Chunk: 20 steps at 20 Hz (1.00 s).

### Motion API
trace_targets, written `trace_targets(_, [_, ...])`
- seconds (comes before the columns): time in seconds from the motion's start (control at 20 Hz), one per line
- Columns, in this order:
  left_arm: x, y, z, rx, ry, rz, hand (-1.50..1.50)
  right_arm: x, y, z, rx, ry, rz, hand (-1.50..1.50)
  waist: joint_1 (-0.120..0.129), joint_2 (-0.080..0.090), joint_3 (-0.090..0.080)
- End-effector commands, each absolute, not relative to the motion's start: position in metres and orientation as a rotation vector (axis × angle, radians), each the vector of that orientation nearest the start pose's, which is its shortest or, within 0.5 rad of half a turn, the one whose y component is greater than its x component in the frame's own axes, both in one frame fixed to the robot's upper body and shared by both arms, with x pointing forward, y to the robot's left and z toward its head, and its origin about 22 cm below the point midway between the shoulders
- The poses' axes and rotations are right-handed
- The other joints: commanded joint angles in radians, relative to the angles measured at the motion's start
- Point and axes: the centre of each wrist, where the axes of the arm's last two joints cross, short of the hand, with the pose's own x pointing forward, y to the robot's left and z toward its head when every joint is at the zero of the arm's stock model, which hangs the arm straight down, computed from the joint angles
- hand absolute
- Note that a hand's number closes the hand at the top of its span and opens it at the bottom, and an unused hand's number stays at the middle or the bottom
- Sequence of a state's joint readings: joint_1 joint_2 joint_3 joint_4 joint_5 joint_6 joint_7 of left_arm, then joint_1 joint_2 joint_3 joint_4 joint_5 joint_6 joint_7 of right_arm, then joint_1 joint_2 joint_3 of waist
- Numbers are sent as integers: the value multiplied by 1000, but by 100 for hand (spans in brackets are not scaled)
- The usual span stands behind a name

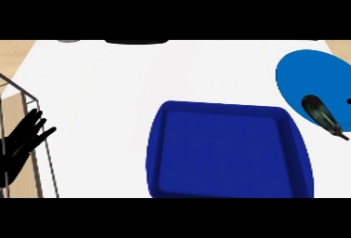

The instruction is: Pick the eggplant from the tray and place it in the plate

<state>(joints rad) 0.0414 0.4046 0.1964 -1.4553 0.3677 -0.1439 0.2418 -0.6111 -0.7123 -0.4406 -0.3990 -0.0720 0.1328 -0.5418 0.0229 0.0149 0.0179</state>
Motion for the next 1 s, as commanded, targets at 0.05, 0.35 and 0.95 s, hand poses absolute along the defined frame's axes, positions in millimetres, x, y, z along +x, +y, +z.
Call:
trace_targets(0.05, [231, 294, -8, -30, -1246, -3, 0, 280, -525, 38, -438, -1719, -34, -150, -24, 7, -9])
trace_targets(0.35, [234, 289, -12, -48, -1237, 8, 0, 251, -550, 41, -407, -1695, 60, -150, -32, 5, -11])
trace_targets(0.95, [230, 286, -21, -33, -1230, 10, 0, 213, -562, 20, -456, -1649, 146, -150, -31, -1, -12])
